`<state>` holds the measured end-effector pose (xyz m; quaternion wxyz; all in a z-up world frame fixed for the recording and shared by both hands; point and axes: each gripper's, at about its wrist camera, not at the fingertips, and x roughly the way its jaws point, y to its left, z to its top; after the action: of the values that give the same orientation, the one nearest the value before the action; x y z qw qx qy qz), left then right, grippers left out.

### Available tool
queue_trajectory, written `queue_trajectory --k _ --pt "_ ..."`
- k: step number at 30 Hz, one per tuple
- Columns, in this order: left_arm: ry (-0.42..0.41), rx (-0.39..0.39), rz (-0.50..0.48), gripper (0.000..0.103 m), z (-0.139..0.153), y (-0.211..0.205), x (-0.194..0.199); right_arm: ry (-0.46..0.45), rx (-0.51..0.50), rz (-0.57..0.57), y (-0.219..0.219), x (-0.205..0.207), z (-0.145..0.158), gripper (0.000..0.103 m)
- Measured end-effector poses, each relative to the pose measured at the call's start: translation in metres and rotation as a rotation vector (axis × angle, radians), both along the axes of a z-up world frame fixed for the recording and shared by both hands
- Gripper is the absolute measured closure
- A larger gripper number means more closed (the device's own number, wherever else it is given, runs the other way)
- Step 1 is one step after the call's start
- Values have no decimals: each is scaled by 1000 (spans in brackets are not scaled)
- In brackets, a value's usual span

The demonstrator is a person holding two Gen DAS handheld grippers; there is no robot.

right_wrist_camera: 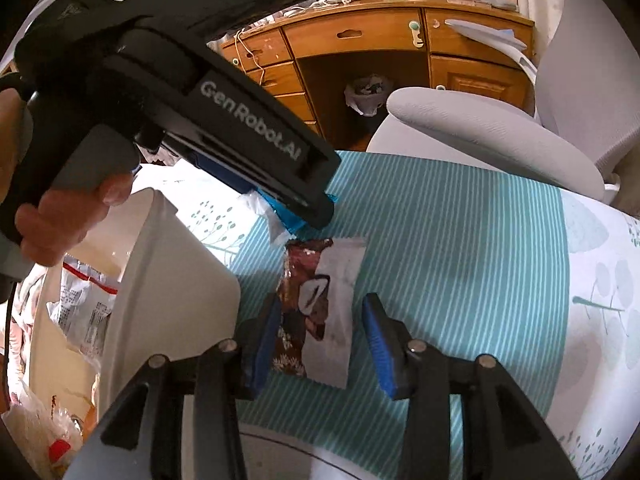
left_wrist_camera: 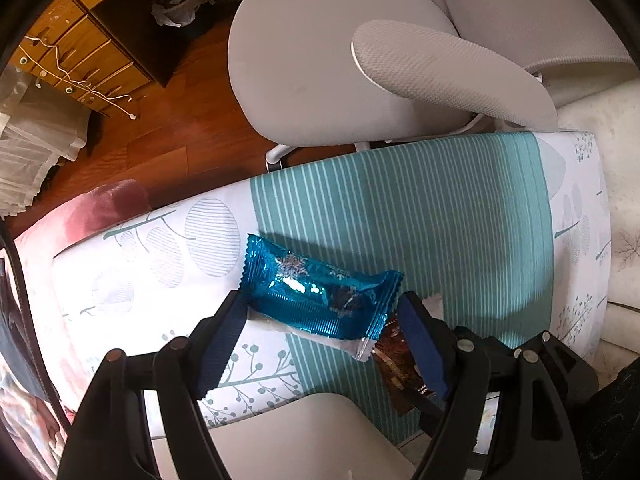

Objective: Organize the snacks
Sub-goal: 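Grasp the blue candy with left gripper while right gripper grasps the brown wafer packet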

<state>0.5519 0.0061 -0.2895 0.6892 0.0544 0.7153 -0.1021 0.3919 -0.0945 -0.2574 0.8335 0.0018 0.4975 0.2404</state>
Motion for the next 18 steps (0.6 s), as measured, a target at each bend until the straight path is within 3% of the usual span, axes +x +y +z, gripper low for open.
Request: queue_trajectory --k 8,18 --pt "-27 -7 -16 32 -3 -2 1 5 -31 1 8 13 0 60" --pt "-83 64 -63 44 -1 -14 -4 11 -156 17 25 14 0 62"
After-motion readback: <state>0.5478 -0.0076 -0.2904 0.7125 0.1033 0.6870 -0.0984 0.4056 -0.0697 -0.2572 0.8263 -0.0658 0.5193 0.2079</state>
